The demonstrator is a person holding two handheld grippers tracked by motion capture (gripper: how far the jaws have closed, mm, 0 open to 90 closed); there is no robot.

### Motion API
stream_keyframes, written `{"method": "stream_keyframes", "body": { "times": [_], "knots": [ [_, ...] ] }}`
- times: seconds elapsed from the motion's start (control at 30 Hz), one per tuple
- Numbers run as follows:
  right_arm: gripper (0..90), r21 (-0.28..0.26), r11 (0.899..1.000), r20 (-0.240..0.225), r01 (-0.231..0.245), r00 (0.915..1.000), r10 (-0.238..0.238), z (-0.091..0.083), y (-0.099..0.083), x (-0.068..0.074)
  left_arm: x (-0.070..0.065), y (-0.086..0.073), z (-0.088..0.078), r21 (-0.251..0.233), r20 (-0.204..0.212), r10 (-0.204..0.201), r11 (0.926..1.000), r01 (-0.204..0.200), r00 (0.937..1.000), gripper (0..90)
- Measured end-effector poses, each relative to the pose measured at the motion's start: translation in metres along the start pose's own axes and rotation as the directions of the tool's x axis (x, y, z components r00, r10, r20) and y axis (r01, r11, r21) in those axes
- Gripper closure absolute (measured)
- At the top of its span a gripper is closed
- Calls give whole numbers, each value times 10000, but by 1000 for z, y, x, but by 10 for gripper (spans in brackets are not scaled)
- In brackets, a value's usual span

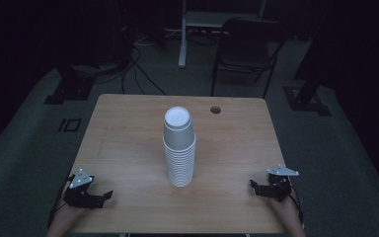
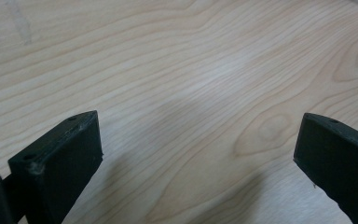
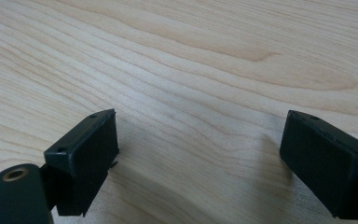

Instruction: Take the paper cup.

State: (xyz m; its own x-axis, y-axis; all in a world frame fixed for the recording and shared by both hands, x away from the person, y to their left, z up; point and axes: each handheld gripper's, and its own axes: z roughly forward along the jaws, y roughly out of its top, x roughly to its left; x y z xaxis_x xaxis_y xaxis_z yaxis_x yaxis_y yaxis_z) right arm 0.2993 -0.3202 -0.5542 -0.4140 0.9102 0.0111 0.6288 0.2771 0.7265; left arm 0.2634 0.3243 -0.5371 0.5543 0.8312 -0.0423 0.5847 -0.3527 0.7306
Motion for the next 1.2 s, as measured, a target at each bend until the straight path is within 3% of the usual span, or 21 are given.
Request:
{"method": "stream_keyframes", "body": {
  "times": [0.27,0.57,0.77,0.97,1.2],
  "knots": [
    [106,1,10000,2,2,10000,-2,0,0,0,-5,11,1,-128,302,44,9999,-41,9995,14],
    [106,0,10000,0,-2,10000,2,0,0,0,-16,36,0,-436,715,507,9979,-477,9962,14],
    [106,0,10000,0,-1,10000,1,0,0,0,-20,45,-1,-586,993,551,9971,-495,9935,14],
    [106,2,10000,1,2,10000,-2,0,0,0,-29,60,-1,-910,1446,816,9935,-689,9861,14],
    [106,0,10000,0,0,10000,0,0,0,0,-39,77,-3,-1273,1690,1140,9875,-930,9790,14]
  ]
}}
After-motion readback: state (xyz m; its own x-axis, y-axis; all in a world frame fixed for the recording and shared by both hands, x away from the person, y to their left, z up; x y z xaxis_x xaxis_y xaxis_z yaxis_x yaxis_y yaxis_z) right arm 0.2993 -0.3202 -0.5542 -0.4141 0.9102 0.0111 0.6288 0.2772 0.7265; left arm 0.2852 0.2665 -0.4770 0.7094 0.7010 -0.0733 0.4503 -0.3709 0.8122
